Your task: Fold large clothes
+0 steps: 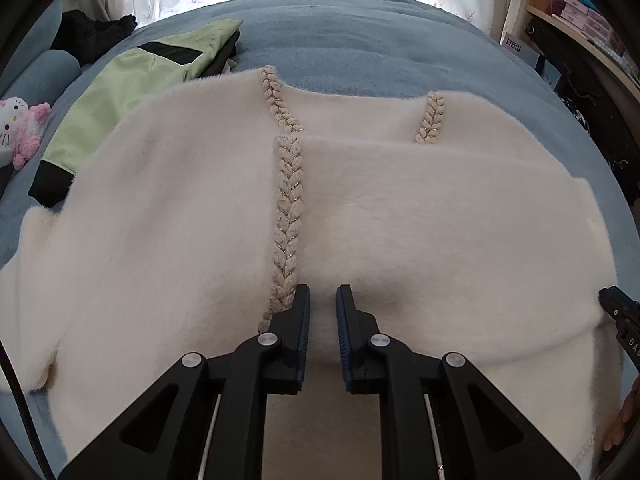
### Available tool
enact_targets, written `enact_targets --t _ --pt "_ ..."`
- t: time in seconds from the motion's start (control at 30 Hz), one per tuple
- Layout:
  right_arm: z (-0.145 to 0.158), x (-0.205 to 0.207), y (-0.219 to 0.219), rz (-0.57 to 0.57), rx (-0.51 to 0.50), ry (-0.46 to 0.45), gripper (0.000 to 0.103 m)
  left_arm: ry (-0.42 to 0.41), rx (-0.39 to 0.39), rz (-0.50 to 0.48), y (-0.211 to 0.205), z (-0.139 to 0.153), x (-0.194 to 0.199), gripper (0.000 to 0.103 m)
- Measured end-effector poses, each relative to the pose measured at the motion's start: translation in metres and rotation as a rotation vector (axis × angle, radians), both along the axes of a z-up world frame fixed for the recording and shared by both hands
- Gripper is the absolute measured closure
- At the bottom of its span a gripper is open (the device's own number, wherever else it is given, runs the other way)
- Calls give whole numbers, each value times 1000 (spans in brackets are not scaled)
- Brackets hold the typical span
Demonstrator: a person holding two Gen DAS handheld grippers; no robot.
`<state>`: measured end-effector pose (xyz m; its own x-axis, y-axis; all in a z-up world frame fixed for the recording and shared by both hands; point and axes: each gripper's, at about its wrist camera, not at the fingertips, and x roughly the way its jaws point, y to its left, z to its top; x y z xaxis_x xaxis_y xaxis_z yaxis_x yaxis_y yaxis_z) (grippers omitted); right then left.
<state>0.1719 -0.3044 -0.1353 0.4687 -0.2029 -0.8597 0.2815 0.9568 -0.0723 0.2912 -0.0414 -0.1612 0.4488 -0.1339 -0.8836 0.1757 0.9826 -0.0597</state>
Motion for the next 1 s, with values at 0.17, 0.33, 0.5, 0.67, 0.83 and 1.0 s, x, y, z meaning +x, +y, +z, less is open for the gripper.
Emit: enact_targets --t 0.17,0.33,0.5,0.67,0.83,1.0 --pt "0 -1 1 -6 3 13 77 9 -15 25 1 2 -1 89" --pt "4 -2 7 -16 -8 34 77 -1 -20 28 0 10 -12 88" --pt "13 -17 13 -39 86 41 77 -14 -6 10 -1 23 -33 87" --pt "24 -41 25 -39 157 28 77 -74 36 7 3 45 -66 82" --pt "43 -72 41 -43 222 -18 77 -111 62 28 14 64 -100 73" --pt "58 -96 60 -34 265 -50 77 -139 73 46 33 81 -136 69"
